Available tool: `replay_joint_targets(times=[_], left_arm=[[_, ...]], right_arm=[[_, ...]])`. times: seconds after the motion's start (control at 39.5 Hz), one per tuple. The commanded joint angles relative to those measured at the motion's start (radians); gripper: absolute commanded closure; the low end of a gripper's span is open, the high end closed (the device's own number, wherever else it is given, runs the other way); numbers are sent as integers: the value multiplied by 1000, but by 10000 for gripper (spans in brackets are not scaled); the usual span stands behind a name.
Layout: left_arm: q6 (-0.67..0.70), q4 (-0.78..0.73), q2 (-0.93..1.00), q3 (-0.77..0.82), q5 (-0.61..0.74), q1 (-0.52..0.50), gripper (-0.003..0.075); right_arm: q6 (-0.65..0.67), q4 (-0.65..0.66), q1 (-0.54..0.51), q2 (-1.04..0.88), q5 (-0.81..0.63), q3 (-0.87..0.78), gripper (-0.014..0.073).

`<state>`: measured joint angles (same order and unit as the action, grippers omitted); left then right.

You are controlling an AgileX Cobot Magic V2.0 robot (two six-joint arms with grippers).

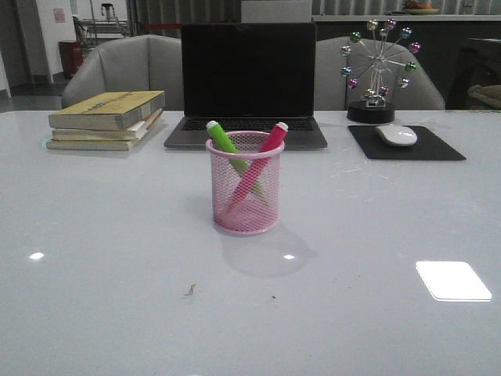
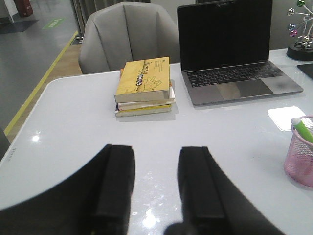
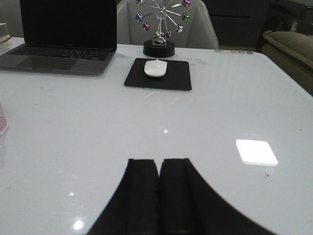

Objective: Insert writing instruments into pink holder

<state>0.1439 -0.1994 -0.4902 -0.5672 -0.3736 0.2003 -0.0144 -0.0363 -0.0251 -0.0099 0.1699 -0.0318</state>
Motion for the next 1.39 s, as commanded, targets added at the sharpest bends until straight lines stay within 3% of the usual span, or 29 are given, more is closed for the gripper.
replay_joint_targets(times=[0.0, 0.58, 0.68, 0.81, 1.24, 1.37], left_arm=[[1, 2, -1, -30, 79, -1, 407], [1, -39, -1, -30, 83, -1, 414], [1, -32, -1, -30, 89, -1, 468], [1, -32, -1, -30, 94, -1, 631], [1, -31, -1, -30, 89, -1, 627], [1, -13, -1, -30, 121, -51, 627]], right_arm=[[1, -2, -7, 4, -95, 7, 543], [1, -2, -7, 4, -95, 7, 543], [1, -2, -7, 4, -95, 7, 543], [1, -2, -7, 4, -95, 7, 543], [1, -2, -7, 4, -95, 7, 543], [1, -2, -7, 4, -95, 7, 543]])
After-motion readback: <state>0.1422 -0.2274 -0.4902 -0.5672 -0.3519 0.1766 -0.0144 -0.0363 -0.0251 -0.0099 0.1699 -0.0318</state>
